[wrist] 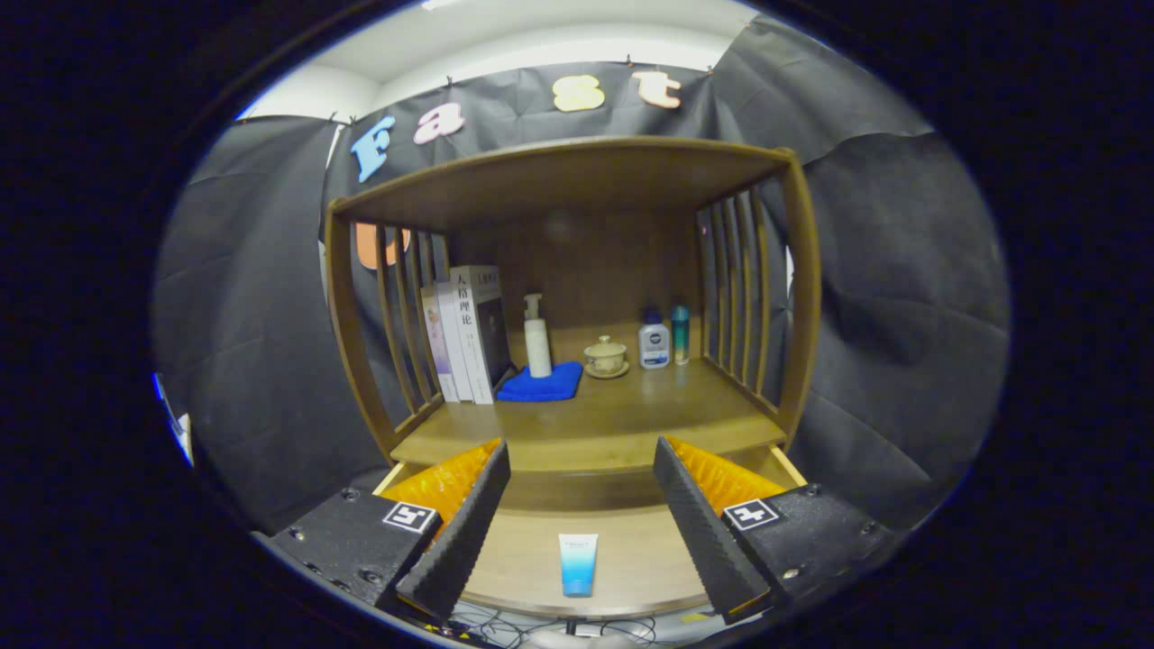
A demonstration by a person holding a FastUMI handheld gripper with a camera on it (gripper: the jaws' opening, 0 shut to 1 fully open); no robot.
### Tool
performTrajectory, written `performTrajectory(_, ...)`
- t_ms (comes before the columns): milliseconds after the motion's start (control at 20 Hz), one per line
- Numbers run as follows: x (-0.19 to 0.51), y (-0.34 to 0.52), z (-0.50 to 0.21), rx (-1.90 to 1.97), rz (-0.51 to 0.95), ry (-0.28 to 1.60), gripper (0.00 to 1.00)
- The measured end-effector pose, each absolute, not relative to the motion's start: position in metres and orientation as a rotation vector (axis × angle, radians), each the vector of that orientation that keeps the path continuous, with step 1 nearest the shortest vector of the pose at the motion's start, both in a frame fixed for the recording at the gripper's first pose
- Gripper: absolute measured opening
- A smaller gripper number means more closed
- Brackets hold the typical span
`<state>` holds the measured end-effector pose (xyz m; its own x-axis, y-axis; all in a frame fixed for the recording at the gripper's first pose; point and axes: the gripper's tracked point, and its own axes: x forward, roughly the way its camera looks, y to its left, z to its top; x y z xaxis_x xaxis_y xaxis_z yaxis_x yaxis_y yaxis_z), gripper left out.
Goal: Pull open the drawer, take out the items inside it, and place them on the countertop above the cabinet.
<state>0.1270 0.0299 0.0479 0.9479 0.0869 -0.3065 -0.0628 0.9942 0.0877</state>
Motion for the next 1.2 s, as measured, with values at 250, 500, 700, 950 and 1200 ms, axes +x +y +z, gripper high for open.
performTrajectory(250,0.170,0.052,0.002,0.037,0.098,0.569,1.00)
performTrajectory(500,0.177,0.057,-0.064,0.025,0.104,0.864,1.00)
performTrajectory(700,0.166,0.053,-0.113,0.026,0.098,1.049,0.99)
performTrajectory(950,0.147,0.046,-0.162,0.021,0.060,1.231,0.99)
performTrajectory(1200,0.133,0.039,-0.178,-0.021,0.038,1.300,0.97)
